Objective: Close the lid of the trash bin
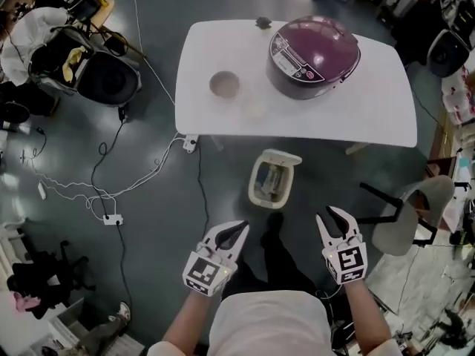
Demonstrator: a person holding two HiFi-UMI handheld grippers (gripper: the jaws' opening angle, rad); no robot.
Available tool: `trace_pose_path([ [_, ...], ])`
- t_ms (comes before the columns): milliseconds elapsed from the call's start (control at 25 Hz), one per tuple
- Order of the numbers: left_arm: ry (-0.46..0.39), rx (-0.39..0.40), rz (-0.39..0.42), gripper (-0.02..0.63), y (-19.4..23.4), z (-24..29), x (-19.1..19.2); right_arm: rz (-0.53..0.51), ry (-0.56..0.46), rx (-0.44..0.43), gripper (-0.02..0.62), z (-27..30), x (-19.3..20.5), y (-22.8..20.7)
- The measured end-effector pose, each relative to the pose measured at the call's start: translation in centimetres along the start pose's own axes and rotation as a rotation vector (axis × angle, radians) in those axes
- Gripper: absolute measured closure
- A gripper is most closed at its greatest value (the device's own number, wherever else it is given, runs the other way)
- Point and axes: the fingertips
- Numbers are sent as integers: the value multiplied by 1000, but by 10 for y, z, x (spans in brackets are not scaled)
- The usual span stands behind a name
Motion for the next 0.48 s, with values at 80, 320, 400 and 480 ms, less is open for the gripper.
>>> trace_pose_path([
  [80, 9, -30, -7, 592, 7, 17, 9, -42, 21, -40, 472, 25, 8, -11],
  [320, 30, -95, -39, 592, 38, 62, 38, -149, 54, -134, 472, 111, 32, -40],
  [400, 37, -114, -53, 592, 46, 74, 47, -181, 69, -165, 472, 138, 43, -45],
  [480, 43, -134, -60, 592, 53, 85, 56, -223, 90, -197, 472, 162, 57, -46],
])
Point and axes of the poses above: the fingertips, and each gripper's own axes: z forward along the fingers, y to its left, x out of its underside, and after that the axes turned 4 degrees about -y, right-handed
